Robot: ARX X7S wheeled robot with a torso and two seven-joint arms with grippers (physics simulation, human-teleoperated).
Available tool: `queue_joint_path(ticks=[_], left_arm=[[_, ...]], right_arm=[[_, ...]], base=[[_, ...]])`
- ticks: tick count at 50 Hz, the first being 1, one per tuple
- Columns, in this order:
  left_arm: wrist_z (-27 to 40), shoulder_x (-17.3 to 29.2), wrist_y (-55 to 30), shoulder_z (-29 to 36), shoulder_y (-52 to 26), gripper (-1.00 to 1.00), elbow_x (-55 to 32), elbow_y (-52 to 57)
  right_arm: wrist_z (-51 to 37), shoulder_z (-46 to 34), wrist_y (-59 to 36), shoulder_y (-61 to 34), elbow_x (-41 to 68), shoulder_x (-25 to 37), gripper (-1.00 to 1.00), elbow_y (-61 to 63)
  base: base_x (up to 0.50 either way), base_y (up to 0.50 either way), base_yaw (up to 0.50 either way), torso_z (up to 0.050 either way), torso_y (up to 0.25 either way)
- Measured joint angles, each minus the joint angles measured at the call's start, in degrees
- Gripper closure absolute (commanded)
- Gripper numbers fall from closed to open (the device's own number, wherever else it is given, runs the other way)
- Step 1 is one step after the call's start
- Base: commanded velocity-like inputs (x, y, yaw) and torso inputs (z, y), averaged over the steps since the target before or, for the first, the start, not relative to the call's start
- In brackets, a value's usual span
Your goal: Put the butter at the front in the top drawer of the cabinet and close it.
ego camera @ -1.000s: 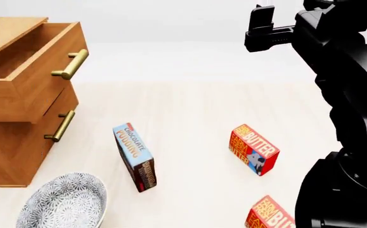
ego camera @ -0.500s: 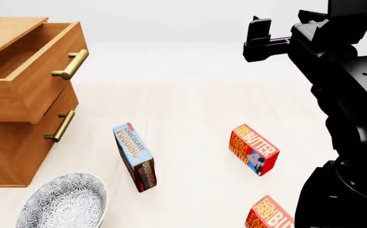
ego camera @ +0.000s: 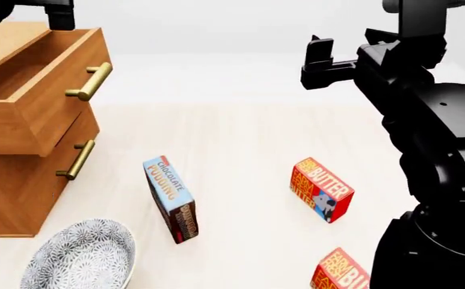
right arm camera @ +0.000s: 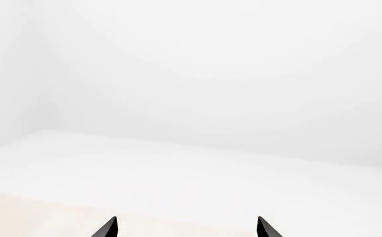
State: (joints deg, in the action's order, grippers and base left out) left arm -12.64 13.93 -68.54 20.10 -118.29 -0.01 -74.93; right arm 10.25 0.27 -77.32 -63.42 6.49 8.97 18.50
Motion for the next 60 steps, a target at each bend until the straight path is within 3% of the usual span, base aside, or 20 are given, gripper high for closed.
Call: queue_joint_path(ticks=[22,60], left_arm=[[-2.26,-0.03,-2.77,4.72,6.02,-1.0,0.19,-0.05],[-27.2,-6.36,-0.53,17.83,10.63,-1.0,1.9,-0.08]], right_arm=[[-0.57,0.68,0.51,1.46,0.92,-0.26,-1.0,-0.16],[-1.92,0.49,-0.51,2.24,2.08,0.01,-1.0,1.08]], base=[[0.0,0.0,0.0,0.0,0.0],[0.0,0.0,0.0,0.0,0.0]])
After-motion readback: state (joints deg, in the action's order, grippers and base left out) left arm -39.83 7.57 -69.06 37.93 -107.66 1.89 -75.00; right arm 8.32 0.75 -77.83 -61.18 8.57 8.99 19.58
